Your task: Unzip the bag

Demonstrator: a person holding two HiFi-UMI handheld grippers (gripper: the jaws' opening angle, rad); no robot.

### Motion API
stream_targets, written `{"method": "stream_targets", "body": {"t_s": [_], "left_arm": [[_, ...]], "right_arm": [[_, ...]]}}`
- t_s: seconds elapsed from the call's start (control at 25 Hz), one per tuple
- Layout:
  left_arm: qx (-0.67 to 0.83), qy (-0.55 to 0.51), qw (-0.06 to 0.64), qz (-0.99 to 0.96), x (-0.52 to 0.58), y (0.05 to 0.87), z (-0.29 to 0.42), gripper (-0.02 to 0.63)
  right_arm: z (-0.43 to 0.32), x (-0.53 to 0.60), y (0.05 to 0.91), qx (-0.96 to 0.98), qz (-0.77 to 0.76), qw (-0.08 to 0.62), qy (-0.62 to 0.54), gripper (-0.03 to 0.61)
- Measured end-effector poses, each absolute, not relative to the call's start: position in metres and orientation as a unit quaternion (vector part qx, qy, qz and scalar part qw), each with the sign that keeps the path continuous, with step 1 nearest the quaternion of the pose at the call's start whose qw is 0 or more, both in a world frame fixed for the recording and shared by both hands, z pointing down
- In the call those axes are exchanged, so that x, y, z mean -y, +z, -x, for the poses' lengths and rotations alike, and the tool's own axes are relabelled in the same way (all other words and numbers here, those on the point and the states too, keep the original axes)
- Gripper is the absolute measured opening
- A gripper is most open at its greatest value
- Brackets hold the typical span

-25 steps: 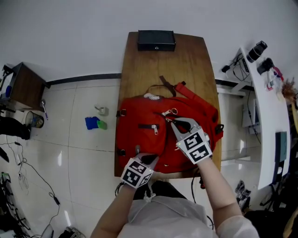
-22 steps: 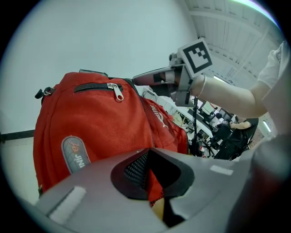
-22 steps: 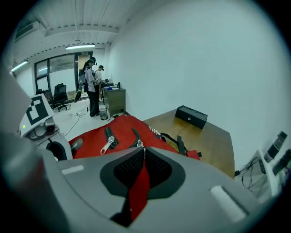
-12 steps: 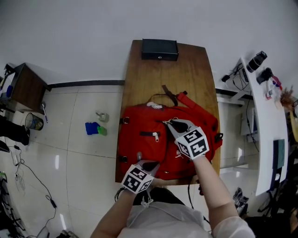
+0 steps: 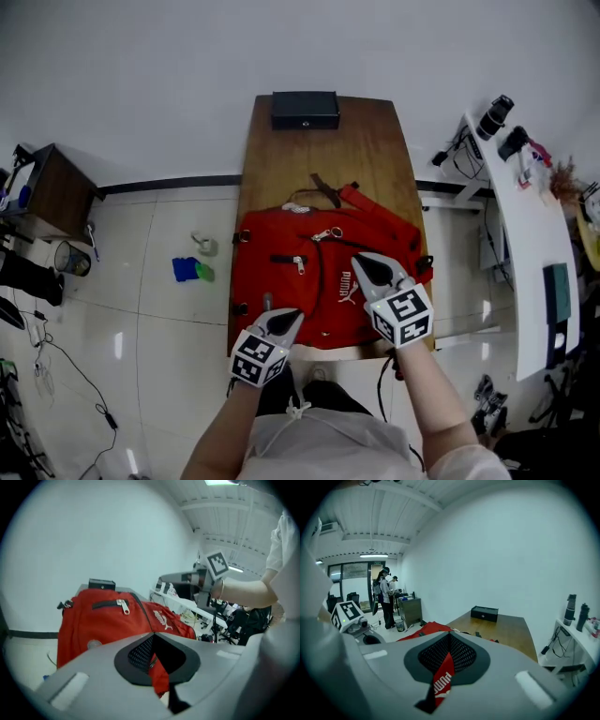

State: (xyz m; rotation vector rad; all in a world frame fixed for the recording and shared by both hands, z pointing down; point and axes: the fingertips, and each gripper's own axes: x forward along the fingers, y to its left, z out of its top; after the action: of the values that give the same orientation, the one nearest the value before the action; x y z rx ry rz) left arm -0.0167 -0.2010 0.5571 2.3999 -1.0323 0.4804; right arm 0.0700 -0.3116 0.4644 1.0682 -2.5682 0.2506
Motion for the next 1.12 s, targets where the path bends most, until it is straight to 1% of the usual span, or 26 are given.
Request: {"method": "stream_targets", "body": {"t_s": [0.12, 0.24, 0.36, 0.64, 0.88, 1.12], "left_arm": [[0.42, 0.125, 0.186, -0.879, 0.191, 0.507, 0.022, 0.006], [0.455, 0.097, 0.12, -0.877, 0.174, 0.464, 0.025, 0.006], [0.456, 0.08, 0.077, -0.883, 0.147, 0.437, 0.016, 0.006], [0.421, 0.062, 0.053, -0.903, 0.068, 0.419, 0.003, 0.006], [0.421, 0.053, 0.041, -0.905, -0.016, 0.404, 0.024, 0.006], [0.41, 0.053, 0.037, -0.91, -0.083, 0.393, 0.028, 0.006]], "right_arm": [[-0.083, 0.269, 0.448, 0.913, -0.375, 0.139, 0.078, 0.008], [-0.094, 0.225, 0.436, 0.916, -0.378, 0.102, 0.085, 0.006], [-0.105, 0.184, 0.432, 0.914, -0.386, 0.094, 0.087, 0.008], [-0.117, 0.09, 0.425, 0.903, -0.413, 0.091, 0.078, 0.006], [-0.095, -0.001, 0.412, 0.902, -0.417, 0.087, 0.073, 0.006], [-0.076, -0.07, 0.407, 0.905, -0.41, 0.091, 0.067, 0.006]]}}
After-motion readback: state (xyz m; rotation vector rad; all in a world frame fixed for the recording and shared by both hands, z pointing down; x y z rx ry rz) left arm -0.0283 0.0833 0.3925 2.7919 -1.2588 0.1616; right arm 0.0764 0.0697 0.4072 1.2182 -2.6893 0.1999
